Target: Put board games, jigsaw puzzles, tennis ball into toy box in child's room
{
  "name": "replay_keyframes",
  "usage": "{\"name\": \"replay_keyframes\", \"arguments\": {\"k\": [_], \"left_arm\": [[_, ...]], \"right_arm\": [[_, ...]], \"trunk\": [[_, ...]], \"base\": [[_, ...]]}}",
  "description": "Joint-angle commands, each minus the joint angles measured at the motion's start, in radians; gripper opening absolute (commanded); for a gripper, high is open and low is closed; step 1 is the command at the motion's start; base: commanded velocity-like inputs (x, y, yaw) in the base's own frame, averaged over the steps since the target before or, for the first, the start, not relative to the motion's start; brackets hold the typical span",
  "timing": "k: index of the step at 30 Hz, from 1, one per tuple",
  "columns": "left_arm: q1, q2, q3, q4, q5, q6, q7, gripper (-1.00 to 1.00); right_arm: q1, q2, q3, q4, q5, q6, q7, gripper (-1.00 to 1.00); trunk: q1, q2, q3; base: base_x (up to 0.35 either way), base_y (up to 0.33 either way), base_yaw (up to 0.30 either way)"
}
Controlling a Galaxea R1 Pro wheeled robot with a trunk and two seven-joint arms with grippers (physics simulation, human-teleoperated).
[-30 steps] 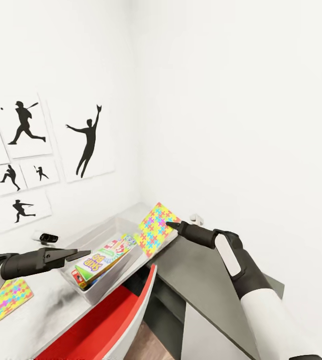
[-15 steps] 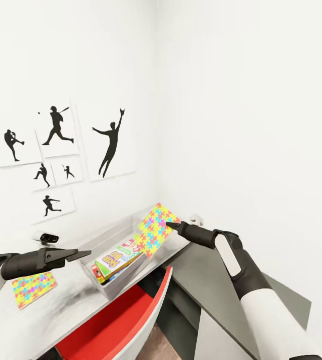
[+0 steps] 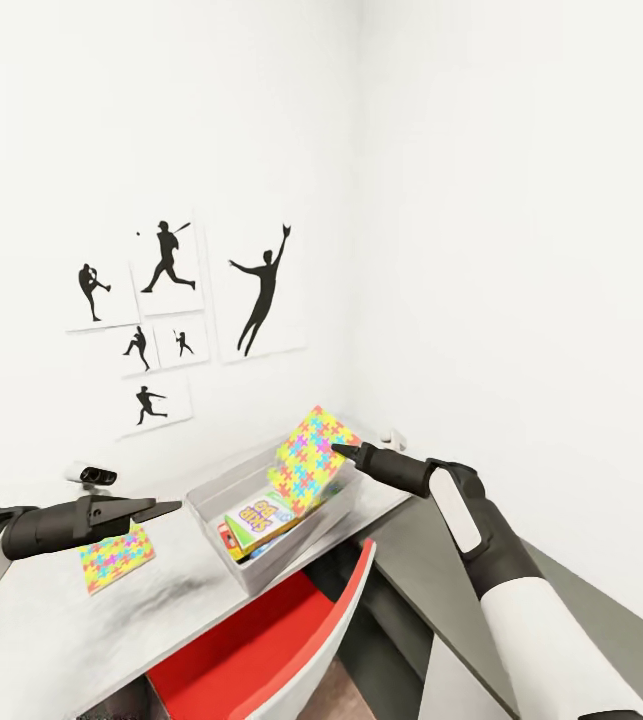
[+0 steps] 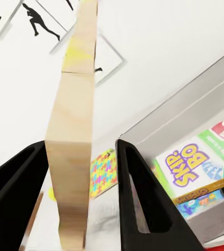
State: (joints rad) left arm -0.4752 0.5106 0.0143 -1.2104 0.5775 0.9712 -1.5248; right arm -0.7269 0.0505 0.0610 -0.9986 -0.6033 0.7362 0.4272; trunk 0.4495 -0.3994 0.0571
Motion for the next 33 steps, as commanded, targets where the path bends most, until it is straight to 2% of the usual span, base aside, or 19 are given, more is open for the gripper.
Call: {"name": "replay_keyframes", "arguments": {"k": [1,9,33], "left_arm": [[0.000,0.000,-0.001,0.000,0.001,0.011,-0.003,1.00],[0.000,0.002,0.000,0.000,0.001,0.011,-0.003,1.00],[0.000,0.002,0.000,0.002,0.002,0.011,-0.003,1.00]], "right_arm": [[0.000,0.000,-0.001,-0.001,-0.002,0.005,0.002,-1.00],[0.000,-0.003,0.000,-0.003,-0.001,-0.001,0.003,-1.00],[-0.001,-0.010,-0.002,-0.004,-0.003,0.010,0.001,-1.00]], "trunk": [[0.000,-0.001,0.001],[0.000,-0.001,0.006],[0.000,-0.001,0.006]], "base": [[0.069,0.006,0.239],[0.129,0.036,0.151],[0.026,0.001,0.004]]}}
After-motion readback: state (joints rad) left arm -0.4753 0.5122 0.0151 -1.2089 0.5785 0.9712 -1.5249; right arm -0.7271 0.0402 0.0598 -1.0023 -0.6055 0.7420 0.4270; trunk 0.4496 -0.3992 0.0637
